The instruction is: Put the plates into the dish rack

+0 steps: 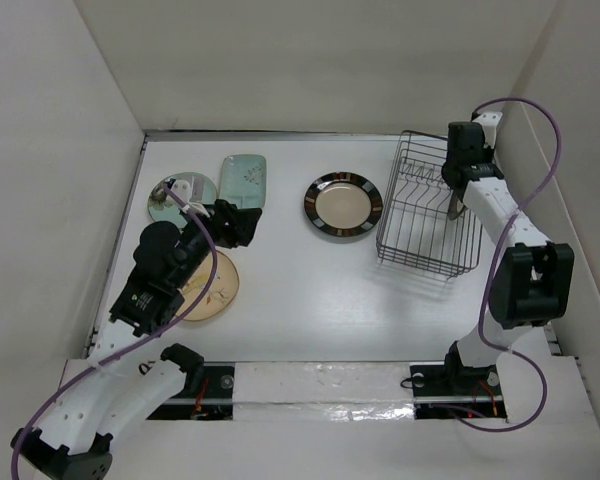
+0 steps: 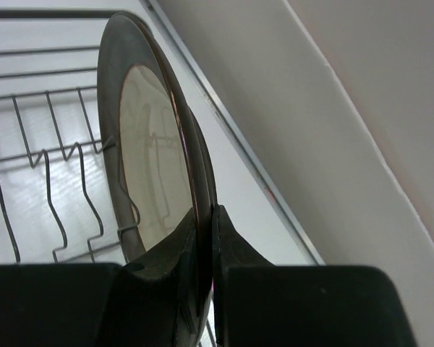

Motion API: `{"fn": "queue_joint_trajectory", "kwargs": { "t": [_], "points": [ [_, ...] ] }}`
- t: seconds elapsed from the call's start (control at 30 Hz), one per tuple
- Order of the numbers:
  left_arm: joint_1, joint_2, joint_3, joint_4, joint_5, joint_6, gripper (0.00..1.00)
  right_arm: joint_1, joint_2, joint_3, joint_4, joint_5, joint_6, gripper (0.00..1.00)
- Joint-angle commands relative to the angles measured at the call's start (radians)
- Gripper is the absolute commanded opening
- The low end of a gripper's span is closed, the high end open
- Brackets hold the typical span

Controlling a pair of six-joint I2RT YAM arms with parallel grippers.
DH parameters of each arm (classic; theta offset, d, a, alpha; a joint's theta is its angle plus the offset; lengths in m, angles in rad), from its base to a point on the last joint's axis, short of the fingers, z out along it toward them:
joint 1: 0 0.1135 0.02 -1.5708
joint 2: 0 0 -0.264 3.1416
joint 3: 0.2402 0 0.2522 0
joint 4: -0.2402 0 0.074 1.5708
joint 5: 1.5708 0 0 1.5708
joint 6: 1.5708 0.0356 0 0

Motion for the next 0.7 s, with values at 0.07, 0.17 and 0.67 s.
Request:
{"fn": "queue_joint_trajectory", "kwargs": {
  "t": [0.07,0.17,0.67],
  "points": [
    [-0.004,0.008,0.008,0.036,-0.021,0.005,0.62,-0.006,-0.028,-0.053,0.101,-0.033,0.178,0.2],
    [-0.004,0.014,0.01,0.036,-0.023,0.005,0.63,-0.018,-0.049,-0.077,0.113,-0.065,0.215,0.53],
    [-0.004,-0.005,0.015,0.01,-0.057,0.006,0.21,0.207,-0.358,0.012,0.144,-0.33,0.25,0.38]
  ]
}}
